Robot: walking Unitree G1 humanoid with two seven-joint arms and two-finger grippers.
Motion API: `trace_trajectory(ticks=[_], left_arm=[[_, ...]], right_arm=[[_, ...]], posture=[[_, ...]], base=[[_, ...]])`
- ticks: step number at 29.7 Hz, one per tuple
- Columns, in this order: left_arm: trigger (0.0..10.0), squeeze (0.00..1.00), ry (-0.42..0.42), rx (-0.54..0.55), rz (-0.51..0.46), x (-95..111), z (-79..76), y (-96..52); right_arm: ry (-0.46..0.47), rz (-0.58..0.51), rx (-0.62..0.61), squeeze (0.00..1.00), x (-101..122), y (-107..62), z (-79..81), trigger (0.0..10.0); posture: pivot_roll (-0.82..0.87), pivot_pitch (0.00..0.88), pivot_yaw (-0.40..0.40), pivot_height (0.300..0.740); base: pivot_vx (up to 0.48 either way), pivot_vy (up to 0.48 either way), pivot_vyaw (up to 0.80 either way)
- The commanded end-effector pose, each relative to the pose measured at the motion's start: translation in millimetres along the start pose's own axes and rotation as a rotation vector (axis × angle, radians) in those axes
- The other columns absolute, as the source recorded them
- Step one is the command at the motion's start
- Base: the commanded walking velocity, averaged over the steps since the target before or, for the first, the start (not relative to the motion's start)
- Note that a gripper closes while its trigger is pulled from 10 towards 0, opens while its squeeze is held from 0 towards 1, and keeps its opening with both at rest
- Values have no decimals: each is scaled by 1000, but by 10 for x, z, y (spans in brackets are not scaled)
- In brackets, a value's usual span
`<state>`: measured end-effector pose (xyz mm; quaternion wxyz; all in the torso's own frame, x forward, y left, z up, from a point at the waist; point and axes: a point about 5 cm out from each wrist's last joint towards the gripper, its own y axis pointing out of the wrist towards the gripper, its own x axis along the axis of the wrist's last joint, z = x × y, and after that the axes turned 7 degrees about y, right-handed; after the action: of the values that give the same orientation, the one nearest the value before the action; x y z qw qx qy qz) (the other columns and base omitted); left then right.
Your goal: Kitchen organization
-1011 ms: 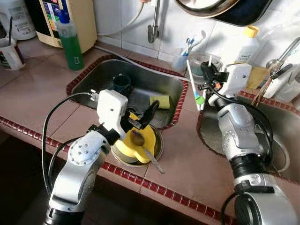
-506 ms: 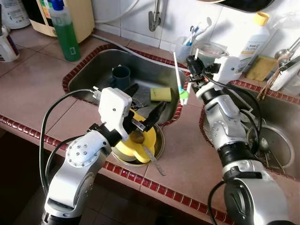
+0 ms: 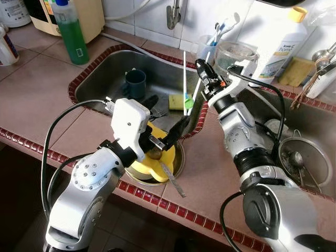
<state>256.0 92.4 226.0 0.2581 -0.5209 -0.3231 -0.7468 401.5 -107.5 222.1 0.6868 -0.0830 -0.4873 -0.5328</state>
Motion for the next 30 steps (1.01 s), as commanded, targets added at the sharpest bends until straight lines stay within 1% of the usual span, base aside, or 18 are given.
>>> trace_trajectory(ticks=[1,2,3,7,10,16,23,24,26,30], left_arm=[[10000,0,-1,-2,-10,49,-17,-23],[10000,0,0,0,-10,54,-15,-26],[10000,0,0,7,-9,59,-6,-34],[10000,0,-1,14,-7,69,3,-45],[10000,0,-5,22,-7,82,11,-51],[10000,0,-11,24,-8,96,7,-52],[10000,0,-17,25,-9,104,13,-38],[10000,0,-18,26,-11,106,11,-36],[10000,0,-19,27,-11,105,11,-35],[10000,0,-16,29,-10,100,15,-33]], right_arm=[[20,12,-4,0,3,-3,-29,10000],[23,16,-10,0,-9,-13,-41,10000],[46,21,-23,0,-35,-36,-68,10000],[64,34,-39,0,-95,-81,-107,10000],[87,64,-64,0,-242,-188,-161,10000],[95,92,-81,0,-353,-272,-198,10000],[104,115,-80,0,-434,-314,-195,10000],[113,118,-75,1000,-447,-324,-195,10000],[124,119,-71,1000,-454,-333,-197,10000],[112,125,-75,1000,-456,-344,-206,10000]], posture=[[-70,248,-89,740],[-68,249,-91,740],[-68,251,-92,740],[-67,256,-94,740],[-65,260,-97,740],[-67,266,-97,740],[-71,263,-100,740],[-71,263,-100,740],[-71,260,-102,740],[-71,255,-104,740]], base=[[0,0,0],[0,0,0],[0,0,0],[0,0,0],[0,0,0],[0,0,0],[0,0,0],[0,0,0],[0,0,0],[0,0,0]])
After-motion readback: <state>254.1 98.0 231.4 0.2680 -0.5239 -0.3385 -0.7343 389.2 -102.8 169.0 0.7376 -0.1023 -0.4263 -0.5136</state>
